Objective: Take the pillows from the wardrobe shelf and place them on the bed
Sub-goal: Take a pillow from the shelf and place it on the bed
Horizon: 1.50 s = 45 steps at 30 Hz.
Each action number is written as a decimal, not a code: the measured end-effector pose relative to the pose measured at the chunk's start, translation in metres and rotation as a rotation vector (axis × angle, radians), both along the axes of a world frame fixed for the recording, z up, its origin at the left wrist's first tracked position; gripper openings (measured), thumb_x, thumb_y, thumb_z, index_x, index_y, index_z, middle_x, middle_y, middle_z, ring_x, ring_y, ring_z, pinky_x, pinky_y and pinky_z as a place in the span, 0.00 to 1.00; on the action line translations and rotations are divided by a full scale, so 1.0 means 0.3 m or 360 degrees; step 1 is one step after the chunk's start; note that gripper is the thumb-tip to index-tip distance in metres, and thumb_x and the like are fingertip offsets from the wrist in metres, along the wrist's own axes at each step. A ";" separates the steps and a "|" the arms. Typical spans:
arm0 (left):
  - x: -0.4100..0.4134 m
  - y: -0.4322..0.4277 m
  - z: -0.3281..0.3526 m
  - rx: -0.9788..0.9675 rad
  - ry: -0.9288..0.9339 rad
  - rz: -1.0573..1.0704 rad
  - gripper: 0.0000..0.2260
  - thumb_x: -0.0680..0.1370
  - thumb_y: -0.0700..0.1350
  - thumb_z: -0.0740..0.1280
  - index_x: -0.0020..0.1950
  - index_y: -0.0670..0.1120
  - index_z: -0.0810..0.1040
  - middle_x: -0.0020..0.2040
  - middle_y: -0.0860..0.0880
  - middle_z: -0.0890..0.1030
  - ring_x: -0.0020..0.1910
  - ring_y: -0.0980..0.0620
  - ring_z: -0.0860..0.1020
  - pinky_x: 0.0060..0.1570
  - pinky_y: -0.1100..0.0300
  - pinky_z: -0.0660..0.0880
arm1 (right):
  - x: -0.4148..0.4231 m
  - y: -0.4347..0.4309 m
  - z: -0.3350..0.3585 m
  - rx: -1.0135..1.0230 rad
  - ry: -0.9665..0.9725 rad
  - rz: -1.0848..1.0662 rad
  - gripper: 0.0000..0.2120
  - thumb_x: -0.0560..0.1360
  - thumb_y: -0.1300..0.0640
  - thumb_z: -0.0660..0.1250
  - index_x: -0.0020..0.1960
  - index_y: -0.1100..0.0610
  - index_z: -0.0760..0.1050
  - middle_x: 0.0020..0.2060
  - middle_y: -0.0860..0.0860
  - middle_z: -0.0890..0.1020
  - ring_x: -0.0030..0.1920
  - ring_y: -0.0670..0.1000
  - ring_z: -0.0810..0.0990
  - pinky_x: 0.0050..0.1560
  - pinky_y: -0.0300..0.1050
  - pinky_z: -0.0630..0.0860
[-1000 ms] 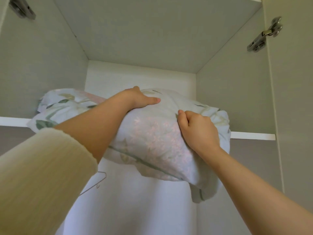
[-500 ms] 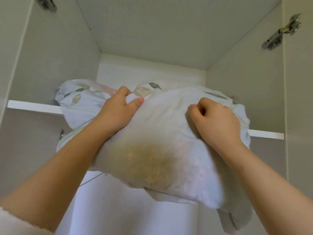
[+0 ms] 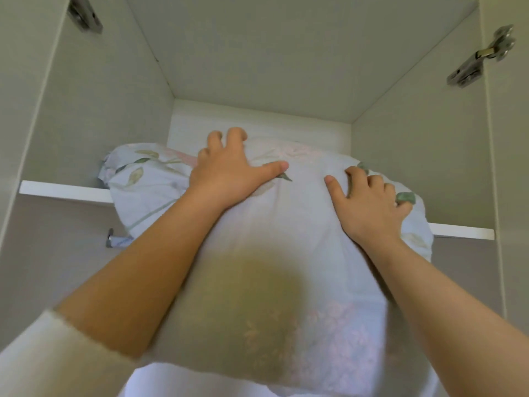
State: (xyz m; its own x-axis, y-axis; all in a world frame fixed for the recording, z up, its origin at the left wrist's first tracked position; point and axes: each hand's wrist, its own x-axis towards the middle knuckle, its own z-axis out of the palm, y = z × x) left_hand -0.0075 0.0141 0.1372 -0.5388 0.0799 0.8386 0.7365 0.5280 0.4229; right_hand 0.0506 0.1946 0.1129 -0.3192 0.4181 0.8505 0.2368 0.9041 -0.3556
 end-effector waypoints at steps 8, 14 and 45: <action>-0.092 0.071 0.129 -0.0175 -0.0086 -0.0005 0.16 0.70 0.51 0.73 0.56 0.50 0.78 0.62 0.47 0.77 0.61 0.45 0.74 0.52 0.59 0.69 | -0.034 0.024 -0.006 0.0093 0.0281 0.0184 0.15 0.81 0.54 0.48 0.52 0.64 0.67 0.43 0.61 0.77 0.41 0.60 0.71 0.41 0.50 0.63; -0.037 0.014 -0.008 0.0088 0.0304 -0.0014 0.06 0.72 0.46 0.71 0.47 0.48 0.81 0.41 0.49 0.81 0.46 0.48 0.77 0.41 0.62 0.65 | -0.001 0.012 -0.045 0.0077 0.0268 0.0207 0.15 0.81 0.50 0.48 0.43 0.59 0.63 0.31 0.52 0.69 0.37 0.57 0.68 0.36 0.47 0.61; -0.126 -0.091 0.021 0.1081 -0.0775 -0.1441 0.45 0.57 0.39 0.78 0.72 0.49 0.65 0.60 0.45 0.80 0.49 0.45 0.83 0.40 0.52 0.82 | 0.048 0.037 -0.087 -0.0035 0.0517 0.0393 0.34 0.67 0.35 0.56 0.68 0.50 0.65 0.69 0.52 0.69 0.71 0.55 0.64 0.70 0.63 0.56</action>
State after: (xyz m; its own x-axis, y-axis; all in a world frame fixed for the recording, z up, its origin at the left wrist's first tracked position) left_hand -0.0452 -0.0133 0.1435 -0.7841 0.2134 0.5827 0.4112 -0.5246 0.7454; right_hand 0.0651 0.2057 0.0867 -0.1286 0.3817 0.9153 -0.1140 0.9111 -0.3960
